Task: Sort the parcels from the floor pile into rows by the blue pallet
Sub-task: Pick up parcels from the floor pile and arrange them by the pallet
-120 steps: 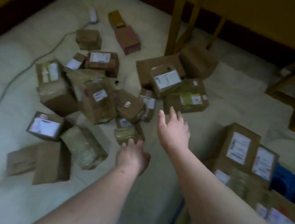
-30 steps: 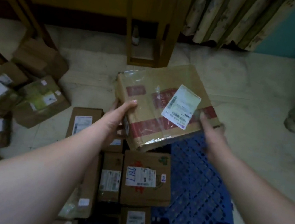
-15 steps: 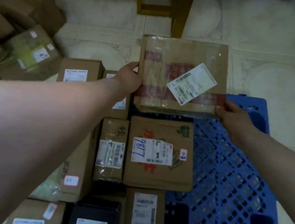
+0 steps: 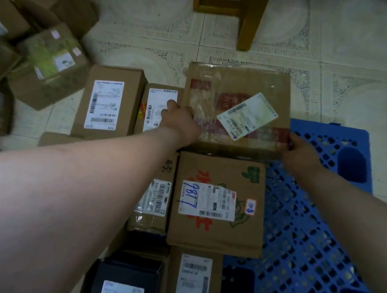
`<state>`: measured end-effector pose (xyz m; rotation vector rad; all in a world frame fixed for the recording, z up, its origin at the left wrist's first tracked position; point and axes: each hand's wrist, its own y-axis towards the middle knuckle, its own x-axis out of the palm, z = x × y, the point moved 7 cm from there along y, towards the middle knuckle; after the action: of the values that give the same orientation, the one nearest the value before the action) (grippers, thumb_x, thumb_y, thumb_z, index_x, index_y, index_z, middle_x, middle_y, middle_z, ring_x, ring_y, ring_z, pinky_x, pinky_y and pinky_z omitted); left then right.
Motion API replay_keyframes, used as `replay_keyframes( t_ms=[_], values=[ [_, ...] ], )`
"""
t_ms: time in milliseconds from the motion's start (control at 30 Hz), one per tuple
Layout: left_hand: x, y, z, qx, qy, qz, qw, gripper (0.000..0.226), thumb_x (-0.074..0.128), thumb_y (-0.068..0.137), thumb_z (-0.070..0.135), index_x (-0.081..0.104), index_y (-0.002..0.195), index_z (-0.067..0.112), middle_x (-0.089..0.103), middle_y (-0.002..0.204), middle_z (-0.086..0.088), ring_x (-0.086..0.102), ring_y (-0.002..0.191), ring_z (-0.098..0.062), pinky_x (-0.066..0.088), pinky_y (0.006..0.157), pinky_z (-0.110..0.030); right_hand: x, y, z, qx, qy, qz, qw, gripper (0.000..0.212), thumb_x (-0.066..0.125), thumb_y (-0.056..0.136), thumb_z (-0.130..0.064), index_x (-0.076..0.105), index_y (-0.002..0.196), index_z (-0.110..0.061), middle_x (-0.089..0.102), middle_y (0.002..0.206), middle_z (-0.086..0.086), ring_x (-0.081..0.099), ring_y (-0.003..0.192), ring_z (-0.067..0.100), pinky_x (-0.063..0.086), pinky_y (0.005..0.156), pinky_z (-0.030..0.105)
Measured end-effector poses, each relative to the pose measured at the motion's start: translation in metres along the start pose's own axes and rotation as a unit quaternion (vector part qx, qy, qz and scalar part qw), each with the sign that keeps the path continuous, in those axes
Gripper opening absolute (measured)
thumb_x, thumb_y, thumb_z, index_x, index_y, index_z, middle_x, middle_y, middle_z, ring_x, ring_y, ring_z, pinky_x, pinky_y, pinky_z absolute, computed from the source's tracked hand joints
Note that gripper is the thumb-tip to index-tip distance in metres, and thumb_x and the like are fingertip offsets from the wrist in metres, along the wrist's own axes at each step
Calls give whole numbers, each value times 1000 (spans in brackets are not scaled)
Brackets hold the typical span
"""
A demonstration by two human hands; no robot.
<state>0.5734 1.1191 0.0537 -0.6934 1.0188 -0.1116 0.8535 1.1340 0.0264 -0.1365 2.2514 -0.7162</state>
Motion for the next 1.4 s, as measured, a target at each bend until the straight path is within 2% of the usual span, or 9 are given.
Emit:
replay_keyframes(
  t_ms=[167, 267, 367, 467, 600, 733, 933, 1133, 1400],
  values=[
    [-12, -21, 15, -7, -44, -105, 993, 60, 55, 95, 39, 41, 145, 10, 39, 148, -15, 45, 130, -33, 40, 106, -33, -3, -9, -18, 66, -73, -59, 993, 29, 51, 100, -19, 59, 125, -7, 64, 115, 18, 63, 96, 35, 53, 91, 49],
    [-30, -45, 23, 31, 41, -99, 994, 49, 51, 97, 30, 43, 142, 12, 48, 143, -13, 49, 127, -30, 42, 98, -34, -16, -21, -50, 114, -221, -72, 966, 48, 35, 107, -22, 28, 150, -2, 44, 146, 21, 55, 80, 26, 48, 87, 38],
    [-63, -82, 16, 47, 146, -59, 986, 56, 50, 95, 21, 33, 147, 12, 42, 143, -16, 42, 131, -35, 42, 103, -43, -38, -49, -112, 78, -284, -18, 956, 65, 29, 104, -41, 11, 156, -6, 33, 153, 20, 53, 116, 34, 48, 93, 41],
    [-113, -134, 13, 56, 198, -31, 978, 61, 52, 94, 24, 28, 150, 13, 39, 143, -15, 39, 130, -36, 40, 101, -46, -61, -99, -195, 2, -303, 9, 953, 61, 27, 104, -43, 28, 149, -1, 44, 140, 21, 49, 121, 37, 47, 91, 39],
    [-223, -235, 24, 75, 201, 6, 977, 65, 51, 95, 29, 23, 153, 15, 36, 147, -16, 30, 138, -37, 35, 108, -48, -108, -225, -348, -128, -290, 32, 948, 74, 19, 99, -62, 17, 156, -15, 31, 156, 16, 29, 142, 36, 29, 115, 50],
    [-384, -353, 36, 49, 178, 96, 978, 67, 48, 95, 38, 21, 154, 20, 33, 150, -12, 26, 142, -32, 34, 110, -46, -173, -374, -514, -281, -321, 45, 904, 74, 15, 97, -65, 14, 157, -22, 18, 163, 7, 13, 149, 30, 13, 120, 52],
    [-643, -543, 25, 24, 129, 257, 957, 63, 42, 98, 43, 24, 153, 17, 37, 148, -13, 35, 136, -34, 39, 103, -49, -276, -586, -725, -398, -266, 102, 872, 74, 14, 97, -65, 21, 155, -20, 24, 161, 8, 20, 147, 32, 21, 118, 52],
    [-756, -696, -50, 30, 106, 355, 928, 59, 40, 98, 45, 31, 149, 17, 43, 143, -12, 42, 129, -33, 43, 98, -47, -288, -772, -845, -460, -208, 164, 848, 74, 13, 98, -65, 27, 153, -19, 31, 157, 12, 26, 144, 36, 26, 115, 55],
    [-759, -801, -271, -92, 144, 329, 929, 61, 35, 100, 49, 26, 152, 18, 35, 151, -14, 33, 137, -39, 26, 113, -57, -123, -946, -898, -513, -251, 132, 810, 77, 12, 95, -69, 22, 156, -22, 19, 162, 11, 11, 150, 35, 11, 118, 59]
  ],
)
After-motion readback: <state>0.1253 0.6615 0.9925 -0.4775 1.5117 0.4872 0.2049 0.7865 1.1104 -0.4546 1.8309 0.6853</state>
